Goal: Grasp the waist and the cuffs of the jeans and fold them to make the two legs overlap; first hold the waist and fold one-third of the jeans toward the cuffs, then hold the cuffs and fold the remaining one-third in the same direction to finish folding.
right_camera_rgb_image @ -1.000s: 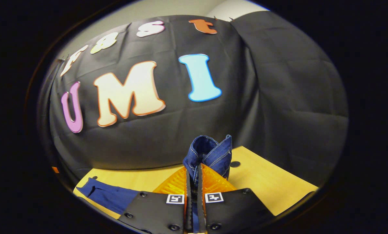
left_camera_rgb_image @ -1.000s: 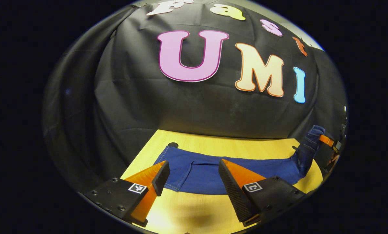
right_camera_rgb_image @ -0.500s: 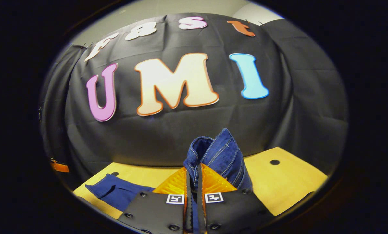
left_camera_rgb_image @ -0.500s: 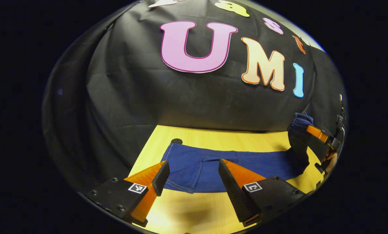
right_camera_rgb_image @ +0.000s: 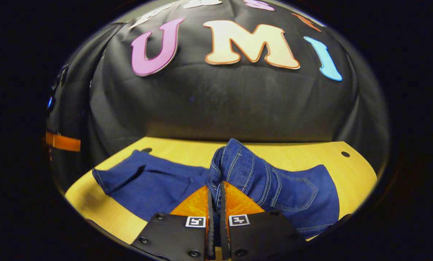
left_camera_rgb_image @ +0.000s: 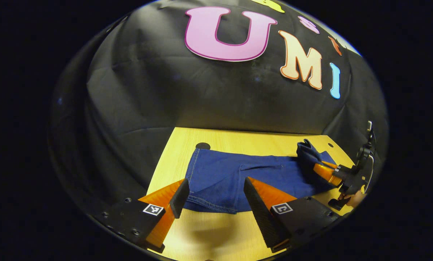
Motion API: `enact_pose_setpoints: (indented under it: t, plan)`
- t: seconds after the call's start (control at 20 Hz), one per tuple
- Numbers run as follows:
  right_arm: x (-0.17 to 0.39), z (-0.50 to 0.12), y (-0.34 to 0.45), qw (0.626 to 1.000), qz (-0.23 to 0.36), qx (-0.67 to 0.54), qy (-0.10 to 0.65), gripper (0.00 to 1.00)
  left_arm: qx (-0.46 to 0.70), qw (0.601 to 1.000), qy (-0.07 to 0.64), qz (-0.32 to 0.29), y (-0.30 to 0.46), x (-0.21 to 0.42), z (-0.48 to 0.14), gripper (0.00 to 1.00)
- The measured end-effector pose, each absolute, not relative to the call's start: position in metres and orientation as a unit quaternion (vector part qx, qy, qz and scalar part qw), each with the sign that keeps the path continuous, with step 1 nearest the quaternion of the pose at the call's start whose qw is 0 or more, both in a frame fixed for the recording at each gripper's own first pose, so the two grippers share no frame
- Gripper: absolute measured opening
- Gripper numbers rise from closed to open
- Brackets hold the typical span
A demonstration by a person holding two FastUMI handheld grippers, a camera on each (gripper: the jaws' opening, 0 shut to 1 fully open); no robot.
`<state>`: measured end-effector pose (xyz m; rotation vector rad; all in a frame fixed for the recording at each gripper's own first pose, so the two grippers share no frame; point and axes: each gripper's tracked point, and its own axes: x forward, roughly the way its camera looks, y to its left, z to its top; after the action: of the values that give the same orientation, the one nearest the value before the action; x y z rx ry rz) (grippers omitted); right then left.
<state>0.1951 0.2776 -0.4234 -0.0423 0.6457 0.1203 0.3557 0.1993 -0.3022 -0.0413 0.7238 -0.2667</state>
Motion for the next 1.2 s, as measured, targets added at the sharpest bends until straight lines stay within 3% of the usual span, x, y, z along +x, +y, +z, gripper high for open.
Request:
enact_pose_setpoints:
  t: [0.15, 0.2, 0.35, 0.75, 0.9, 0.95, 1.15, 1.2]
  plan:
    - [0.186, -0.437, 0.294, 0.940, 0.075, -0.012, 0.333, 0.14, -0.025, 0.923, 0.360, -0.136, 0.203, 0.367, -0.324, 0.93]
    - [0.182, -0.436, 0.304, 0.937, 0.087, 0.000, 0.338, 0.28, -0.026, 0.921, 0.365, -0.135, 0.205, 0.370, -0.333, 0.93]
    - [0.180, -0.428, 0.296, 0.939, 0.079, -0.038, 0.331, 0.97, -0.035, 0.920, 0.370, -0.125, 0.213, 0.383, -0.362, 0.93]
    - [0.128, -0.399, 0.226, 0.928, 0.040, -0.096, 0.357, 1.00, 0.007, 0.893, 0.432, -0.126, 0.229, 0.386, -0.443, 0.93]
    - [0.118, -0.392, 0.206, 0.925, 0.019, -0.103, 0.365, 0.99, 0.023, 0.898, 0.414, -0.145, 0.222, 0.388, -0.443, 0.93]
    - [0.118, -0.390, 0.201, 0.924, 0.016, -0.107, 0.367, 0.99, 0.017, 0.898, 0.411, -0.153, 0.215, 0.389, -0.442, 0.83]
    - [0.117, -0.374, 0.198, 0.928, 0.016, -0.104, 0.357, 0.99, -0.001, 0.906, 0.393, -0.160, 0.197, 0.382, -0.440, 0.11]
    - [0.119, -0.368, 0.197, 0.931, 0.018, -0.108, 0.348, 0.99, 0.005, 0.905, 0.394, -0.160, 0.197, 0.382, -0.440, 0.10]
